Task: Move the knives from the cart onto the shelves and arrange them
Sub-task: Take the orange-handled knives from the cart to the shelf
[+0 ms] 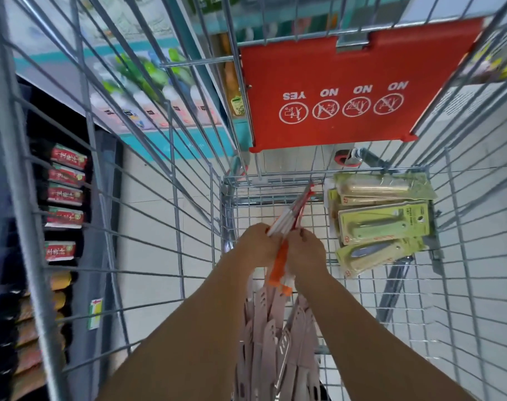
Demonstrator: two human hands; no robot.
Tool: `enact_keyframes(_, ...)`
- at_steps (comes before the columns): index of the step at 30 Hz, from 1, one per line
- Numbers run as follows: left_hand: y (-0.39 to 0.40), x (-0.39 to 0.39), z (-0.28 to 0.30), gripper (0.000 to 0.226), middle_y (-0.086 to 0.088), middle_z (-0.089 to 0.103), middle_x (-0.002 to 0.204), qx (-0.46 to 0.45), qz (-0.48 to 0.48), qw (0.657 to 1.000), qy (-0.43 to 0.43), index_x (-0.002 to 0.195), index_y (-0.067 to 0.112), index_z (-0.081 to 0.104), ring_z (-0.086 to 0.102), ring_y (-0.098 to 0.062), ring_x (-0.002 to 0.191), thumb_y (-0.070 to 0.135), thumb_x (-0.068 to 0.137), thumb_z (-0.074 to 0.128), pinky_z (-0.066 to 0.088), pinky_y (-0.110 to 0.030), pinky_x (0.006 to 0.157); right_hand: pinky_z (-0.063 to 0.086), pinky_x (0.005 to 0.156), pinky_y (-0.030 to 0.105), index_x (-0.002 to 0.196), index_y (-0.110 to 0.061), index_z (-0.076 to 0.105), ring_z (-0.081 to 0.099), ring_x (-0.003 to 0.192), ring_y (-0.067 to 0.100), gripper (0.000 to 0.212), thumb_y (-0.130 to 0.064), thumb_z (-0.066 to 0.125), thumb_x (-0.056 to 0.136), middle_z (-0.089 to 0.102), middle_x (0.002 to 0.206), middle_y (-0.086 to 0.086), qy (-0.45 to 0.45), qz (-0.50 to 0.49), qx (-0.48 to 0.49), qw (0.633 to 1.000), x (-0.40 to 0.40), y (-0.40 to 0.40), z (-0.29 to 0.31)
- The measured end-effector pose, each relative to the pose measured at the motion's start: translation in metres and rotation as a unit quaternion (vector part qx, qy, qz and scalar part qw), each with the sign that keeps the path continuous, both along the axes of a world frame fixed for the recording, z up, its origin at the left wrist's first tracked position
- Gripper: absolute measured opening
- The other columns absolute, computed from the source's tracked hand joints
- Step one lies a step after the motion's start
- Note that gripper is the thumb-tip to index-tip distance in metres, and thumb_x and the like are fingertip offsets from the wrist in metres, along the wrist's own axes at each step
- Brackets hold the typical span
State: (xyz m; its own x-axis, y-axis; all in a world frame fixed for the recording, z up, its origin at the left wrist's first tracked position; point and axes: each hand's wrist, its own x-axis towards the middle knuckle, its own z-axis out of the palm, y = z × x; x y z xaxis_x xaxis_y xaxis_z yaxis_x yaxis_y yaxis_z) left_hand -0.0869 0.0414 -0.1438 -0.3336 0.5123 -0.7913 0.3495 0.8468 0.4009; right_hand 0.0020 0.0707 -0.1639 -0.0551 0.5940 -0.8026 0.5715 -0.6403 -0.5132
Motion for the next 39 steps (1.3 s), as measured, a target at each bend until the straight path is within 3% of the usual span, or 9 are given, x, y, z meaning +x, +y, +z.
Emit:
enact_keyframes(5, -0.015, 0.022, 0.010, 0.029, -0.007, 0.054, 0.071, -0.023, 0.092, 0.995, -0.027, 0.095, -0.001, 0.060, 0.053, -0.016, 0.060, 0.022, 0.096, 0.043, 0.041, -0.022, 0.048, 0.052, 0.084, 0.042, 0.111, -0.019, 0.062, 0.063, 0.094, 0.027, 0.030, -0.027, 0.040, 0.092, 0.066, 0.108, 0.010, 0.048, 0.028, -0.035, 0.998, 0.013, -0.009, 0.014)
enact_keyframes(9, -0.028, 0.037, 0.027, 0.037, -0.013, 0.058, 0.108, -0.041, 0.135, 0.990, -0.010, 0.124, 0.000, 0.048, 0.058, -0.029, 0.100, 0.024, 0.097, 0.041, 0.047, -0.032, 0.081, 0.051, 0.094, 0.046, 0.133, -0.021, 0.049, 0.062, 0.104, 0.025, 0.037, -0.027, 0.047, 0.096, 0.060, 0.116, 0.004, 0.073, 0.098, -0.030, 0.992, 0.032, -0.022, 0.038)
enact_keyframes(11, -0.038, 0.048, 0.034, 0.043, -0.018, 0.055, 0.123, -0.035, 0.148, 0.988, -0.014, 0.125, 0.004, 0.048, 0.055, -0.036, 0.111, 0.029, 0.091, 0.042, 0.046, -0.043, 0.096, 0.053, 0.090, 0.042, 0.125, -0.023, 0.051, 0.062, 0.098, 0.021, 0.029, -0.025, 0.049, 0.097, 0.061, 0.112, 0.002, 0.086, 0.105, -0.017, 0.991, 0.041, -0.026, 0.052)
enact_keyframes(14, -0.058, 0.058, 0.025, 0.042, -0.019, 0.065, 0.101, 0.000, 0.173, 0.985, -0.012, 0.104, 0.008, 0.057, 0.064, -0.034, 0.086, 0.037, 0.078, 0.041, 0.055, -0.050, 0.081, 0.053, 0.082, 0.035, 0.106, -0.024, 0.050, 0.060, 0.084, 0.016, 0.013, -0.014, 0.048, 0.097, 0.061, 0.092, -0.002, 0.090, 0.077, 0.000, 0.993, 0.051, -0.034, 0.078)
enact_keyframes(17, -0.069, 0.071, 0.063, 0.047, -0.017, 0.066, 0.092, 0.052, 0.233, 0.971, -0.005, 0.102, 0.012, 0.053, 0.065, -0.038, 0.085, 0.043, 0.072, 0.036, 0.055, -0.053, 0.075, 0.051, 0.091, 0.040, 0.131, -0.019, 0.046, 0.060, 0.100, 0.023, 0.034, -0.016, 0.048, 0.097, 0.061, 0.118, 0.006, 0.084, 0.076, 0.033, 0.993, 0.058, -0.047, 0.104)
enact_keyframes(19, -0.076, 0.079, 0.111, 0.040, -0.013, 0.063, 0.096, 0.086, 0.227, 0.970, 0.005, 0.106, 0.010, 0.049, 0.063, -0.034, 0.089, 0.041, 0.082, 0.039, 0.055, -0.045, 0.076, 0.050, 0.091, 0.038, 0.139, -0.019, 0.041, 0.059, 0.103, 0.024, 0.044, -0.019, 0.050, 0.096, 0.058, 0.125, 0.006, 0.087, 0.069, 0.065, 0.992, 0.063, -0.058, 0.128)
enact_keyframes(24, -0.114, 0.089, 0.192, 0.013, 0.002, 0.044, 0.077, 0.150, 0.198, 0.968, 0.041, 0.107, 0.014, 0.039, 0.045, -0.010, 0.065, 0.025, 0.101, 0.034, 0.030, -0.023, 0.048, 0.055, 0.077, 0.045, 0.130, -0.027, 0.047, 0.066, 0.087, 0.028, 0.040, -0.022, 0.057, 0.091, 0.066, 0.101, 0.006, 0.109, 0.065, 0.155, 0.980, 0.075, -0.093, 0.192)
enact_keyframes(32, -0.203, 0.103, 0.312, 0.018, 0.004, 0.048, 0.090, 0.255, 0.191, 0.943, 0.097, 0.114, 0.020, 0.041, 0.045, -0.007, 0.065, 0.031, 0.101, 0.034, 0.028, -0.011, 0.047, 0.053, 0.070, 0.040, 0.125, -0.028, 0.046, 0.065, 0.076, 0.022, 0.031, -0.024, 0.047, 0.095, 0.065, 0.094, 0.000, 0.126, 0.161, 0.319, 0.926, 0.082, -0.160, 0.301)
enact_keyframes(39, -0.266, 0.093, 0.368, 0.016, 0.000, 0.043, 0.097, 0.269, 0.208, 0.914, 0.223, 0.105, 0.019, 0.039, 0.047, -0.014, 0.074, 0.034, 0.099, 0.034, 0.032, -0.021, 0.053, 0.036, 0.058, 0.026, 0.109, -0.023, 0.051, 0.054, 0.076, 0.017, 0.015, -0.018, 0.047, 0.096, 0.059, 0.093, 0.001, 0.163, 0.254, 0.391, 0.869, 0.070, -0.202, 0.369)
